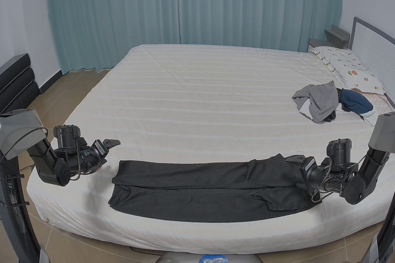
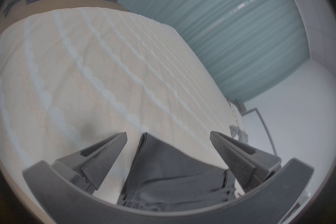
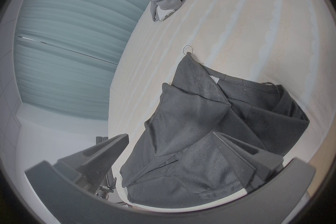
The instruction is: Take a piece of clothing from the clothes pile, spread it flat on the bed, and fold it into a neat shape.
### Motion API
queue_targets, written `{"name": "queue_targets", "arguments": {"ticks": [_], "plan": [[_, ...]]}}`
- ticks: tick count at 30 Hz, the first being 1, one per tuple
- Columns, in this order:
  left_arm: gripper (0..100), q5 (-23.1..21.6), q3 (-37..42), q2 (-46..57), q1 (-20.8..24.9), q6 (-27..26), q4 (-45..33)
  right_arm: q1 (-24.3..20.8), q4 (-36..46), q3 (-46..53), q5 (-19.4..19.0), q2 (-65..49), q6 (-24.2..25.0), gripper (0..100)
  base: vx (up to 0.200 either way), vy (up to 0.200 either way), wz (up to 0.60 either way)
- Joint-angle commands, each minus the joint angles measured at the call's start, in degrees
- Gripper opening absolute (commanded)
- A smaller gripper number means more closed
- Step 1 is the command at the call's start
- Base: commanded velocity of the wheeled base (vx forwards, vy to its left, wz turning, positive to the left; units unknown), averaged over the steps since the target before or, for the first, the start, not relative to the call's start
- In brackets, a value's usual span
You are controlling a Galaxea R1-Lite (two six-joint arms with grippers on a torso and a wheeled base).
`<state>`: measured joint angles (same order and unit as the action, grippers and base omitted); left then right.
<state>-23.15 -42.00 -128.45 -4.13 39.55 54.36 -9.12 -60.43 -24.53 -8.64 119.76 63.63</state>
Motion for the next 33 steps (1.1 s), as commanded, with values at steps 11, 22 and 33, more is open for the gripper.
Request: {"name": "queue_targets", "arguments": {"ticks": [11, 22, 33], "plan": [[100, -0.6, 3.1, -2.8, 5.2, -6.9, 0.0, -0.4, 0.0, 0.4, -0.1, 0.0, -0.3, 100, 0.000, 0.000, 0.00], [100, 4.4, 2.7, -3.3, 6.2, -9.5, -2.9, -0.4, 0.0, 0.8, -0.1, 0.1, -0.3, 100, 0.000, 0.000, 0.00], [100, 6.1, 3.4, -4.4, 7.4, -12.4, -3.5, -0.6, -1.7, 1.9, -0.1, 0.3, -0.3, 100, 0.000, 0.000, 0.00]]}}
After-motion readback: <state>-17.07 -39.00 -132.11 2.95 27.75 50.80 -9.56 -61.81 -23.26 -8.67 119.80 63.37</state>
